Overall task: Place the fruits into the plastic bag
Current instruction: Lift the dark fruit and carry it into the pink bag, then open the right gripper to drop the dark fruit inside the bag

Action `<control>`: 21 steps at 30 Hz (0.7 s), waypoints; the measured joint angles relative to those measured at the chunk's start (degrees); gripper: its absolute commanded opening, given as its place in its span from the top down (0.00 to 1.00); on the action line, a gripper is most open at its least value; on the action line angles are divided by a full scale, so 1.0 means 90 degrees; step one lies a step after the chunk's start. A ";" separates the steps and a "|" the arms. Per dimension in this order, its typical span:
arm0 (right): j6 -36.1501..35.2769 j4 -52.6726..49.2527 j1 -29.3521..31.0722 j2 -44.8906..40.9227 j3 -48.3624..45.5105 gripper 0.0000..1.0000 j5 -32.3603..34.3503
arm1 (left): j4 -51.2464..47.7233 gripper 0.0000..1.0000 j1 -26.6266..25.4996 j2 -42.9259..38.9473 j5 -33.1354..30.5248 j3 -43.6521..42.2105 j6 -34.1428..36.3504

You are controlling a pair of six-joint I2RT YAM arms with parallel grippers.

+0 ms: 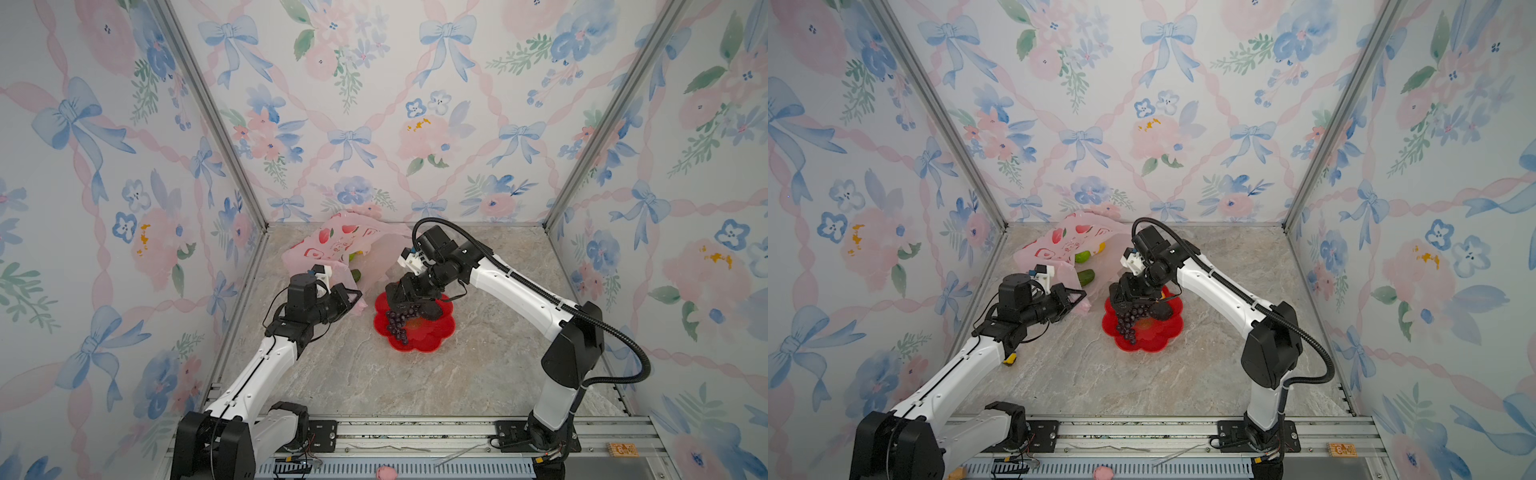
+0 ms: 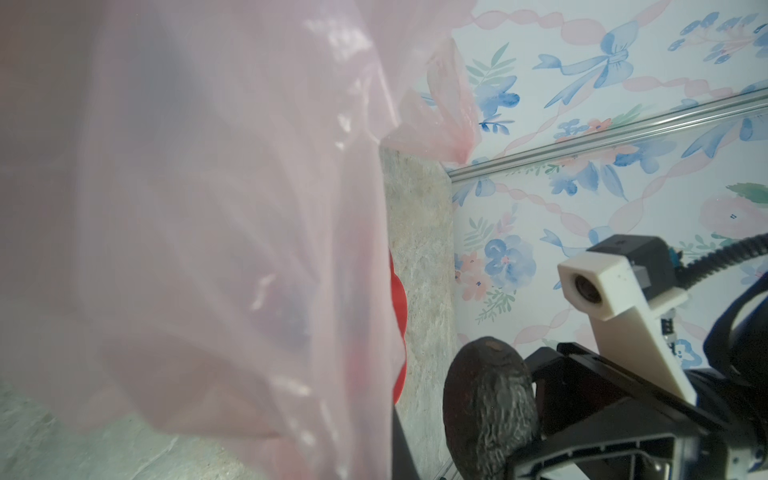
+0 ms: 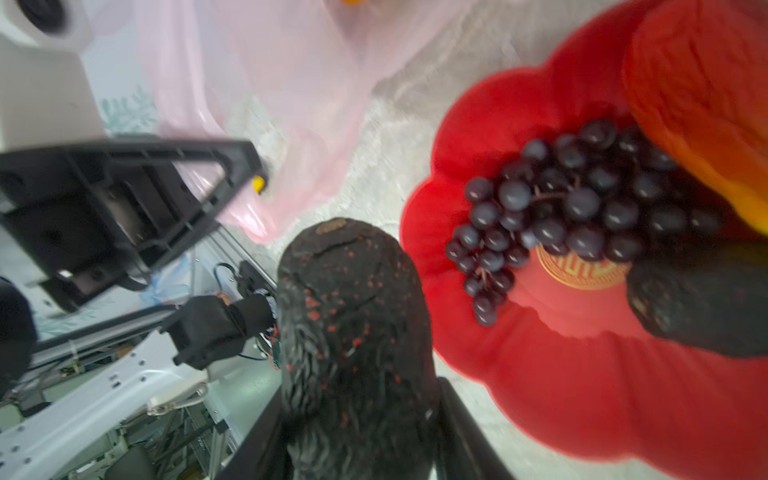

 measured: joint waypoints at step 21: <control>0.2854 0.2941 -0.0187 0.4046 0.3283 0.56 -0.0389 | -0.0170 1.00 0.0017 0.0126 0.0109 0.0376 0.0000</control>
